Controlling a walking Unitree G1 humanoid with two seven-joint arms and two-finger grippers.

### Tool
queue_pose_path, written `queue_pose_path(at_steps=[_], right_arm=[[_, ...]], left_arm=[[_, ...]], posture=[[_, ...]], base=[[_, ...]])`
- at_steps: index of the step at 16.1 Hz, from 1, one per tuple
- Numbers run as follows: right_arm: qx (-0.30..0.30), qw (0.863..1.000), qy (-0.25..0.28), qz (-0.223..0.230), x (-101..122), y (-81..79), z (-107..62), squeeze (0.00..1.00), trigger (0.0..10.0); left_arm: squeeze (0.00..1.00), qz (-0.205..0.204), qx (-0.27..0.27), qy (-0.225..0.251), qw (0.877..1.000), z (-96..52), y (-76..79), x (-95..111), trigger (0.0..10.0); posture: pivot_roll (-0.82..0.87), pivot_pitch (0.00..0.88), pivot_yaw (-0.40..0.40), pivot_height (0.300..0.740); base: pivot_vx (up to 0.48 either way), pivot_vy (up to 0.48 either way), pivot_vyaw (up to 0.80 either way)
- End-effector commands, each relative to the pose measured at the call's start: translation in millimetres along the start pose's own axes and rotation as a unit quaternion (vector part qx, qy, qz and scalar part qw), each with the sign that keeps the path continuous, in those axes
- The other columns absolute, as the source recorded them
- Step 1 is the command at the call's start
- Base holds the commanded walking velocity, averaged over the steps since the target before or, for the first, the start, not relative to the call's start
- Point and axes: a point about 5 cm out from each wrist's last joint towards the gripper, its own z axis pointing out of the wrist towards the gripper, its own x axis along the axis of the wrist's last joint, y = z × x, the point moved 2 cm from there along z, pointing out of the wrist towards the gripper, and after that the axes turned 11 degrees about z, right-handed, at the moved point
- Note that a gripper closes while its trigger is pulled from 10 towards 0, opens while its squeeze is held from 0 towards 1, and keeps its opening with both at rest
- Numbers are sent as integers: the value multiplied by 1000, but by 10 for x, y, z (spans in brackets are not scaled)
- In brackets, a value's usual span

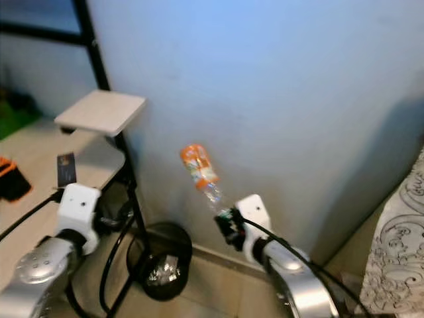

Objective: Clean up the room

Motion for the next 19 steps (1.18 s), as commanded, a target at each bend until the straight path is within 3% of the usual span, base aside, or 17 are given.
queue_pose_path(at_steps=[1,4,7,8,12,15,17,19], right_arm=[[-2,1000,5,-15,56,6,26,0,10000],[1,999,-6,-50,56,-5,53,0,10000],[11,997,-15,-78,43,-7,81,0,10000],[23,997,-24,-76,23,-14,90,0,10000],[72,978,-114,-161,-158,51,167,0,10000],[40,956,-171,-237,-289,134,352,0,10000],[43,951,-200,-231,-415,-14,614,0,10000],[55,946,-212,-240,-469,-105,715,0,10000]], left_arm=[[0,5,-1,7,1000,-13,-16,32,10000],[0,7,-6,10,1000,-9,-6,36,10000],[0,12,-10,11,1000,-4,6,40,10000],[0,13,-20,14,1000,-8,35,47,10000],[0,63,-111,33,991,-50,194,112,10000],[0,82,-168,-6,982,-65,223,40,10000],[0,111,-230,-37,966,-105,227,-32,10000],[0,113,-246,-48,961,-105,207,-44,10000]], posture=[[-1,0,3,740],[1,0,2,740],[1,0,2,740],[1,0,2,740],[6,0,-2,740],[8,0,-5,740],[14,0,-7,740],[20,0,-11,740]], base=[[285,0,0],[281,0,0],[267,0,748],[0,0,0],[0,0,0],[0,0,0],[0,0,0],[0,0,0]])
